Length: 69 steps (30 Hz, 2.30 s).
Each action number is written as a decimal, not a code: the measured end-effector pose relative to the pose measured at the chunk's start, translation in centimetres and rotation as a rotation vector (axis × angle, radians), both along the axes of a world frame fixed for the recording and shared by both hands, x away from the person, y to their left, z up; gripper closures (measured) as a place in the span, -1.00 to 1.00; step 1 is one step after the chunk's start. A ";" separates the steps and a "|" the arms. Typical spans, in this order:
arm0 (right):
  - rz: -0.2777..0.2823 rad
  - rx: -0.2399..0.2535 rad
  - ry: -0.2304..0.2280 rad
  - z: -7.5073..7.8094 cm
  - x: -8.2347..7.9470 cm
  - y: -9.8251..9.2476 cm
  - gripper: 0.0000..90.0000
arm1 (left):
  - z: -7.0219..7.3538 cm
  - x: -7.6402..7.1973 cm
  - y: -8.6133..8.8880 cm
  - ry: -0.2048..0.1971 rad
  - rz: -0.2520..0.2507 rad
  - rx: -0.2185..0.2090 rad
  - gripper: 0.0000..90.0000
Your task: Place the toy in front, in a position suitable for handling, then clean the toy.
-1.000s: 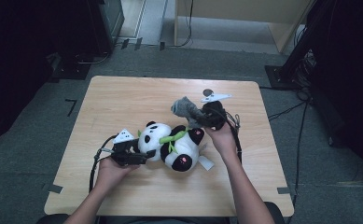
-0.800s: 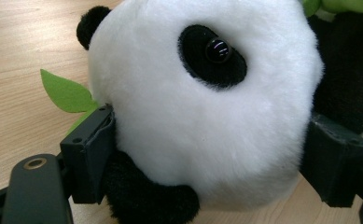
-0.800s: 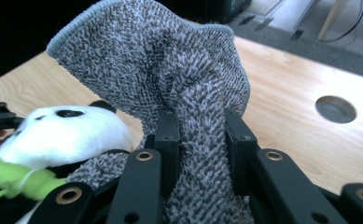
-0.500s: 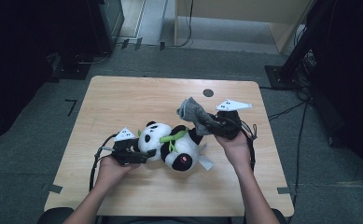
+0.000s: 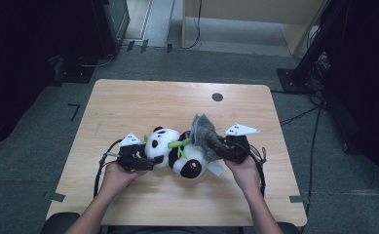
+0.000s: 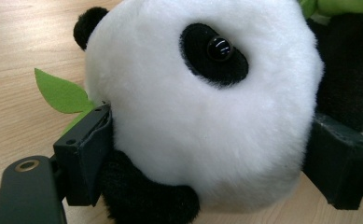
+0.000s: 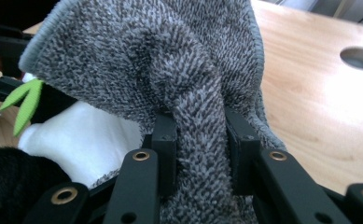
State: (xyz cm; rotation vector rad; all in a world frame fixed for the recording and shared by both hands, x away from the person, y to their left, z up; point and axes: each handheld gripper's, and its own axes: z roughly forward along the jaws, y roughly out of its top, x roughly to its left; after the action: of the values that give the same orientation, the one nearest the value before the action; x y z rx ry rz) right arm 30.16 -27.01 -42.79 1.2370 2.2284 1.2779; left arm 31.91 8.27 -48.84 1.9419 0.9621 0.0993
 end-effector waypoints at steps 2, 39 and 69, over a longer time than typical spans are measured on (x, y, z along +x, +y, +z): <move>-0.002 0.013 0.009 -0.1 0.3 -0.3 0.57 | 0.0 0.0 0.0 -0.001 0.001 -0.003 -0.70; 0.019 0.073 -0.037 3.0 0.5 -0.7 0.54 | -0.3 0.0 0.1 -0.014 -0.006 -0.007 -0.71; -0.093 -0.058 0.144 -1.8 3.1 -3.5 0.60 | -0.2 0.2 0.1 -0.004 -0.004 -0.008 -0.70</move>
State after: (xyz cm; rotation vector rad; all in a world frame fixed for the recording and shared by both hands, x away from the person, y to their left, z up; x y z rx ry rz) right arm 33.25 -30.47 -44.60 1.4331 2.2586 1.1142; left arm 32.06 8.37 -49.07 1.9357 0.9539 0.0972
